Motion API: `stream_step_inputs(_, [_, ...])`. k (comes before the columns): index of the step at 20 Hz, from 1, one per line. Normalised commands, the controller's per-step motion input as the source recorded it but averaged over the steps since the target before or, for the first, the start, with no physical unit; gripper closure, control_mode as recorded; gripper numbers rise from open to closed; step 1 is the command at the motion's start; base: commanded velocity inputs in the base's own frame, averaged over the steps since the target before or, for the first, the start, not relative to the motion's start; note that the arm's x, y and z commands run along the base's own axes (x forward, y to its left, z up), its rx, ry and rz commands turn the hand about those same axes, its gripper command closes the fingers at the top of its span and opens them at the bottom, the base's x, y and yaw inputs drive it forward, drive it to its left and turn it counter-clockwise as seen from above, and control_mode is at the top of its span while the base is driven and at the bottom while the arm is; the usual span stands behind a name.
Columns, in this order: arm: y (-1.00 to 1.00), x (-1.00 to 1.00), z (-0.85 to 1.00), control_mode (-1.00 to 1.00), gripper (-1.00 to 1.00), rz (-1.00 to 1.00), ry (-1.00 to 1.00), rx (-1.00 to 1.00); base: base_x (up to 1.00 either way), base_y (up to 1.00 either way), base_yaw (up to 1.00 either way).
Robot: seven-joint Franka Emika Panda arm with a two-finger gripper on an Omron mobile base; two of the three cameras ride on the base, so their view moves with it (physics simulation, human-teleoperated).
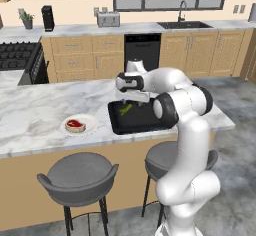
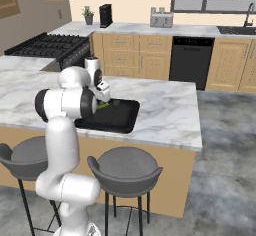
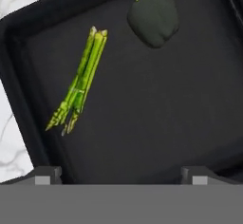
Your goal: Create a steak meal by picking up the steak and asparagus from the tray and placing them on the plate. Leave the bell pepper on the tray.
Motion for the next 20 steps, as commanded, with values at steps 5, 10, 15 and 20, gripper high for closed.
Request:
stream_step_inputs(5, [0.0,0.34,-0.43,-1.0,-1.0,-0.07,0.0,0.0,0.0,0.0,0.0])
stream_step_inputs(10, [0.01,0.42,-0.36,-1.0,-1.0,-0.04,0.0,0.0,0.0,0.0,0.0])
stream_step_inputs(15, [0.0,0.41,-0.3,-1.0,-1.0,-0.04,0.0,0.0,0.0,0.0,0.0])
stream_step_inputs(20, [0.07,0.39,-0.27,-1.0,-1.0,-0.03,0.0,0.0,0.0,0.0,0.0])
